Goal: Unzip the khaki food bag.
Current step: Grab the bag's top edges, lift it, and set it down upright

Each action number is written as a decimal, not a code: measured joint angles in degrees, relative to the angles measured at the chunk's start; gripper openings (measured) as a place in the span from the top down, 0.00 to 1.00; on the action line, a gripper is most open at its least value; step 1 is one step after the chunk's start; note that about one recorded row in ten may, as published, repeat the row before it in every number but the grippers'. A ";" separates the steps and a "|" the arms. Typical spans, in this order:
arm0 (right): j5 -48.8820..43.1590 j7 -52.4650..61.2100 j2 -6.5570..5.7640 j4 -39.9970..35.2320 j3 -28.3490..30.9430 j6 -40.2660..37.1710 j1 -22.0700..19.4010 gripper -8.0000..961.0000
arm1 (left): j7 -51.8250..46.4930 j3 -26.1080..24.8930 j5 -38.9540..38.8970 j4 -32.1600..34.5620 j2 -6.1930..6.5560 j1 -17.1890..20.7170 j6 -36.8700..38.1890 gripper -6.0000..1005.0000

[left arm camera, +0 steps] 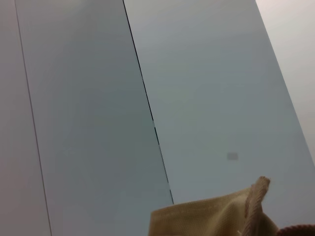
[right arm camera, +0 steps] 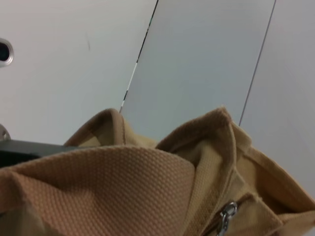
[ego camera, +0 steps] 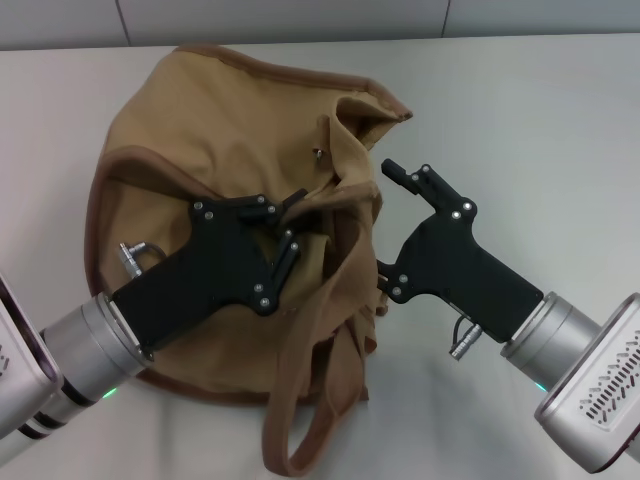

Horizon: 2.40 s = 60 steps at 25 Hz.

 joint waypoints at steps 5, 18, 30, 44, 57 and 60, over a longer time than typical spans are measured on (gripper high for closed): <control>-0.03 -0.03 0.00 1.06 0.55 -0.26 0.36 0.27 | 0.02 -0.04 0.03 -0.27 0.00 0.29 0.06 0.93; 0.08 0.53 0.00 1.93 2.60 -0.48 -0.30 0.47 | 0.02 -0.04 0.15 -0.42 0.00 0.41 -0.50 0.93; 0.00 0.15 0.00 1.74 2.89 -0.51 -0.33 0.86 | 0.02 -0.13 0.14 -0.39 0.00 0.42 -0.42 0.93; 0.15 -0.01 0.00 1.08 2.89 -0.06 -0.59 0.99 | 0.02 -8.48 -0.23 -3.83 0.00 0.23 5.96 0.92; 0.45 -0.01 -0.01 -1.79 6.92 -0.79 -4.75 0.99 | -0.74 -25.65 -0.34 -8.44 0.00 4.58 8.63 0.91; 0.45 0.40 -0.10 -2.84 7.87 -1.25 -5.57 0.99 | -1.01 -28.29 -0.36 -8.48 0.00 6.61 9.06 0.91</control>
